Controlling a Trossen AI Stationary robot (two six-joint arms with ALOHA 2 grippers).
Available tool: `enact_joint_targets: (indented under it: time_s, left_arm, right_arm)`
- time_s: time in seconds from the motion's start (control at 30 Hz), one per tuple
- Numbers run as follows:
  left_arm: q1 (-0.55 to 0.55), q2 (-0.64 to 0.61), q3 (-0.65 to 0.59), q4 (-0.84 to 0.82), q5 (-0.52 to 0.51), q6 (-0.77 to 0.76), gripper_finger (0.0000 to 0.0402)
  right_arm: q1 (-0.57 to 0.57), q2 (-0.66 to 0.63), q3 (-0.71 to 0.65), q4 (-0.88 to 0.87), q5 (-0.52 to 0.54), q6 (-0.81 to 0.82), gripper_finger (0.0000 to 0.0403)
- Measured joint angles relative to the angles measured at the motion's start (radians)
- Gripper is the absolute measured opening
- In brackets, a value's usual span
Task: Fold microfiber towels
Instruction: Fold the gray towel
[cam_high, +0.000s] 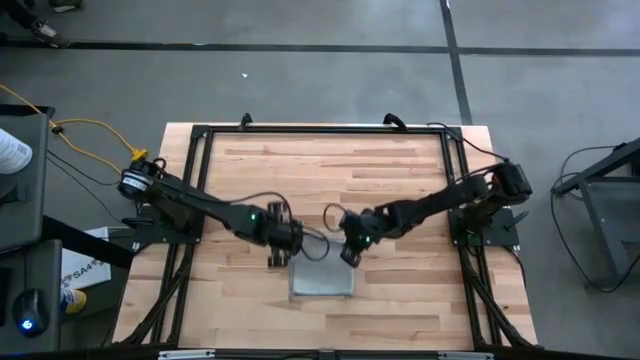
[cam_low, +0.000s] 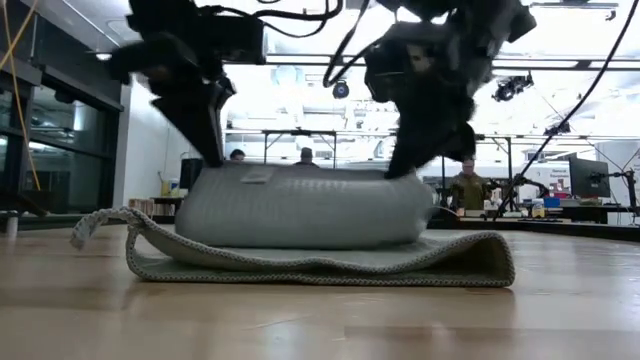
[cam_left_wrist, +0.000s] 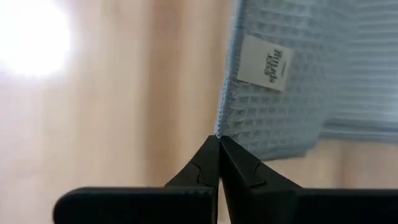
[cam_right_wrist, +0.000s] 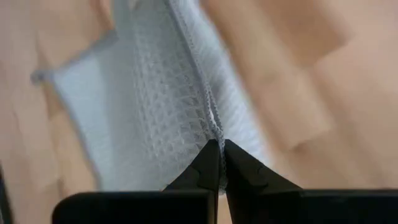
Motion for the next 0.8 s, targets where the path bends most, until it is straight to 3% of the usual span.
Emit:
enact_joint_targets:
  time_s: [0.23,0.5,0.8]
  left_arm:
    - [0.114,-0.029,0.0,0.011,-0.179,0.136,0.0]
    - [0.243,-0.032,0.001,0.022,-0.196,0.204,0.0]
    - [0.308,-0.032,0.001,0.081,-0.203,0.293,0.0]
  right_arm:
    - [-0.147,-0.066,-0.001,-0.065,0.083,-0.152,0.0004]
    - [-0.296,-0.111,0.003,-0.037,0.093,-0.289,0.0004]
    - [-0.367,-0.117,0.002,-0.024,0.095,-0.377,0.0004]
